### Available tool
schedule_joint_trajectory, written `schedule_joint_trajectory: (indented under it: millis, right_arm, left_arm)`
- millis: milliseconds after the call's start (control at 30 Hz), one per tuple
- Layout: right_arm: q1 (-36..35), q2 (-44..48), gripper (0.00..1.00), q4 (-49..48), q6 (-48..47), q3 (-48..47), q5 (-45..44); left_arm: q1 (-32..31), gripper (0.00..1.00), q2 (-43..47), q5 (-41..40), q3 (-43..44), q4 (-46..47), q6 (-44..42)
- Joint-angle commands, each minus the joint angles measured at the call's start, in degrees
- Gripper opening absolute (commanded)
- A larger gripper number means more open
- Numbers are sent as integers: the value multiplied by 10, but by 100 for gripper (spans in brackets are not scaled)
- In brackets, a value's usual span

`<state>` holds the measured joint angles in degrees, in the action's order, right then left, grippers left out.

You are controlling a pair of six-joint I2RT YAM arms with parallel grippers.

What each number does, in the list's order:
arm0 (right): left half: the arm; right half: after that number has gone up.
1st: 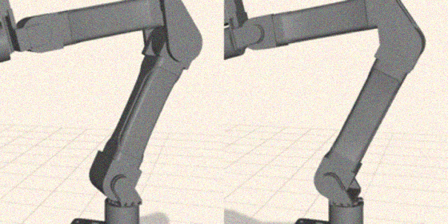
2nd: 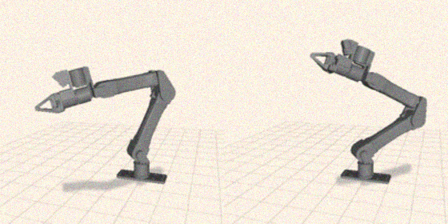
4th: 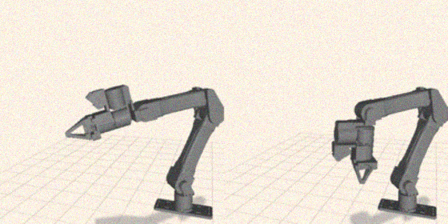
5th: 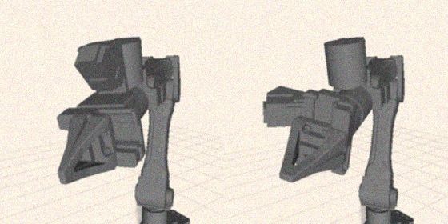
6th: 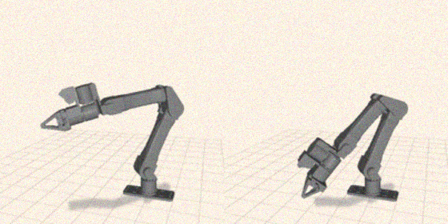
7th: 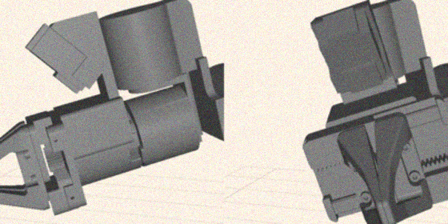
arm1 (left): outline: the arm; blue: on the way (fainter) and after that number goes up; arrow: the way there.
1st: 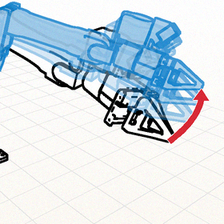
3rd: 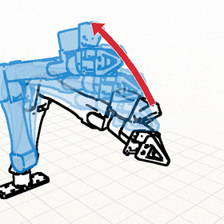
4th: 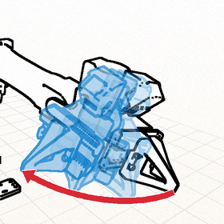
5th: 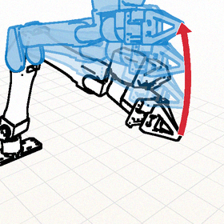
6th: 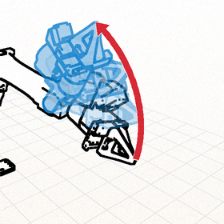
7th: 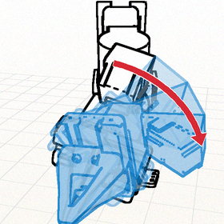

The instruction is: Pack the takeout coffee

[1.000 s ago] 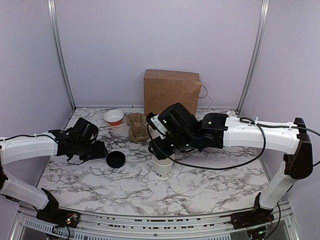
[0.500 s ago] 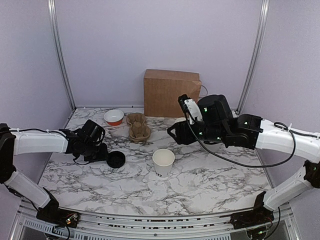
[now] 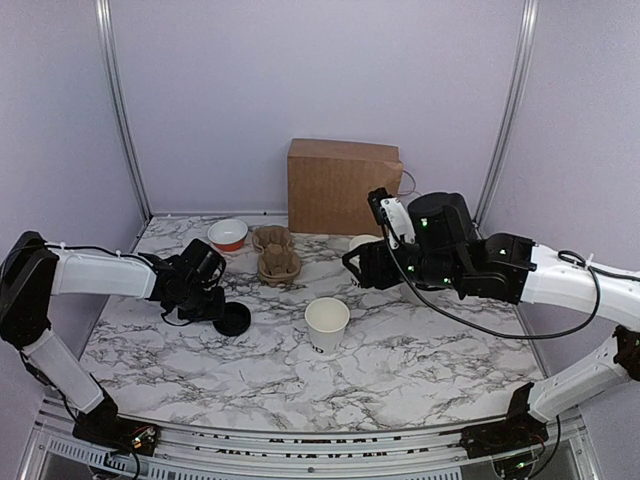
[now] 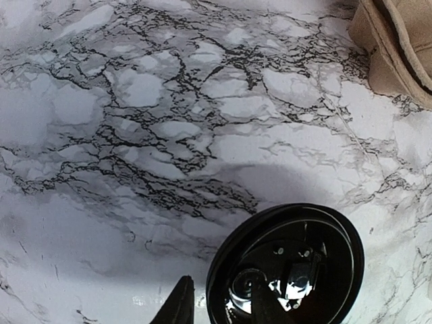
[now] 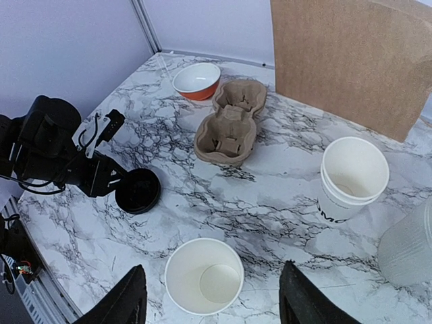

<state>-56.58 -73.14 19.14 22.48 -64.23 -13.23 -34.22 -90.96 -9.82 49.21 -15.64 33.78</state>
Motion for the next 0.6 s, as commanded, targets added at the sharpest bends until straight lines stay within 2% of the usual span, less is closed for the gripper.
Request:
schedule_joint_trajectory:
  millis: [0, 567]
  right_arm:
    - [6, 11, 64, -15, -6, 3, -13]
    - [9, 12, 64, -13, -12, 4, -15]
  left_arm:
    - [-9, 29, -14, -30, 24, -12, -9]
    - [-23, 23, -45, -71, 41, -35, -11]
